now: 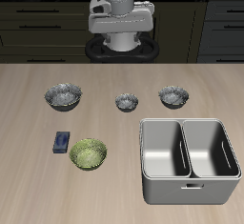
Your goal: Place the cream cheese in the green bowl
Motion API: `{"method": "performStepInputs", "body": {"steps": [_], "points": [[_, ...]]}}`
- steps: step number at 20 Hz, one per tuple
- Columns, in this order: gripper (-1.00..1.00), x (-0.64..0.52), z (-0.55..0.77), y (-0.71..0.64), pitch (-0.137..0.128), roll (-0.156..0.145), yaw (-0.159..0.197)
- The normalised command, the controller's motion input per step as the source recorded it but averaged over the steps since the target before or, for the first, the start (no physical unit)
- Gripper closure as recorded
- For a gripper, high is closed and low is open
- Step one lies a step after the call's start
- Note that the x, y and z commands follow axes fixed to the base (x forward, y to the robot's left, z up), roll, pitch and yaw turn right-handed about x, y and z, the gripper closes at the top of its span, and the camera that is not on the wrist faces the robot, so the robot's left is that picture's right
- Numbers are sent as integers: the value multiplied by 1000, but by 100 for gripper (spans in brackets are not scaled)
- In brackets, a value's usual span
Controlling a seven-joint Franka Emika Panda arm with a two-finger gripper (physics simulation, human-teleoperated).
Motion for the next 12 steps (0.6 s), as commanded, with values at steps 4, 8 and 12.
{"method": "performStepInputs", "body": {"steps": [4, 8, 12], "points": [[-100, 243, -8, -287, 0, 7, 16], [-100, 279, -10, -281, 26, -3, -6], [-100, 365, 36, -378, -13, 1, 2]]}}
